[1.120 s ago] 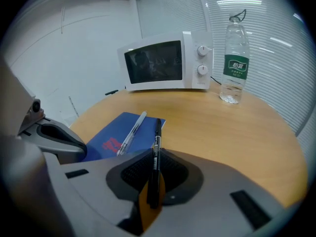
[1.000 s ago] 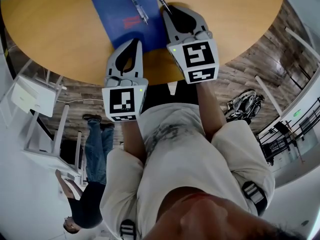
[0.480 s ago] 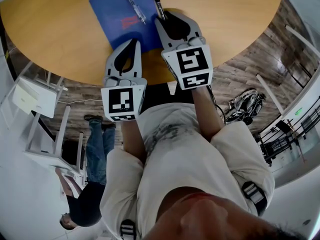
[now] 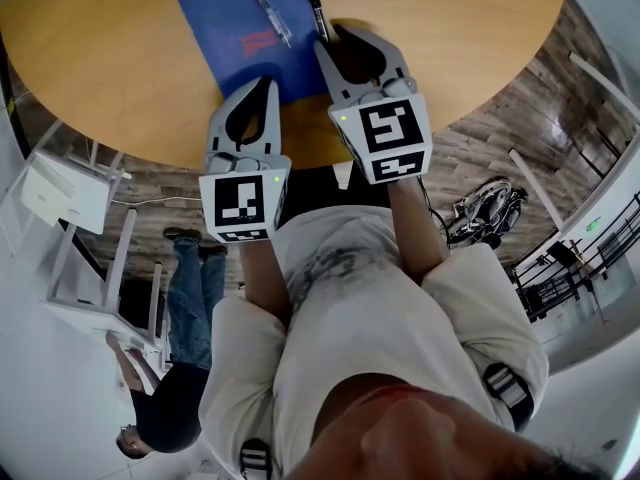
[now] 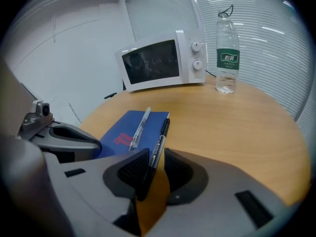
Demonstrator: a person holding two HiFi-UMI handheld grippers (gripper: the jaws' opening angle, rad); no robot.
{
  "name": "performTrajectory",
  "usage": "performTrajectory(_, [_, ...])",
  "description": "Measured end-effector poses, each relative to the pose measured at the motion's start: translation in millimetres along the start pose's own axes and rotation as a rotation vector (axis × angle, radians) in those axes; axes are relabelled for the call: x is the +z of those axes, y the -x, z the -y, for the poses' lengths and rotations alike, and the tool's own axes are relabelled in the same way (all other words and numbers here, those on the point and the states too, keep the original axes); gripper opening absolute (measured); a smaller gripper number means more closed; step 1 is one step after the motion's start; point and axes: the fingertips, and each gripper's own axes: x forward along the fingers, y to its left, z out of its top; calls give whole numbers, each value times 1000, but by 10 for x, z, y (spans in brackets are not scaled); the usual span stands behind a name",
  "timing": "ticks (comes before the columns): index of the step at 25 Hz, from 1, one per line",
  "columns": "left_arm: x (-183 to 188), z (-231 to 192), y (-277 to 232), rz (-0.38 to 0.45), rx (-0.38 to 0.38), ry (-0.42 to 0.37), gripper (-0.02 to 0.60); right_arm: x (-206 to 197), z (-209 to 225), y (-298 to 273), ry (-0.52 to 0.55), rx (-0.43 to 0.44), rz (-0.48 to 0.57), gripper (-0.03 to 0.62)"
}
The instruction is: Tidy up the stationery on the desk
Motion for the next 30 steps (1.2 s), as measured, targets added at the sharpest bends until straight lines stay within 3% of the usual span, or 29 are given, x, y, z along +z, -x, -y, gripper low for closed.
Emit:
performTrajectory(4, [23,-20,5,7,7,4,9,82,4,8,47,-14,10,149])
performTrajectory(23, [109,-241,100,56,45,61,9,431,-457,-347,206,97,12,147])
performTrajectory(30, [74,-324,138,60,67,80,9,395,-395,-427,234,62,-18,147])
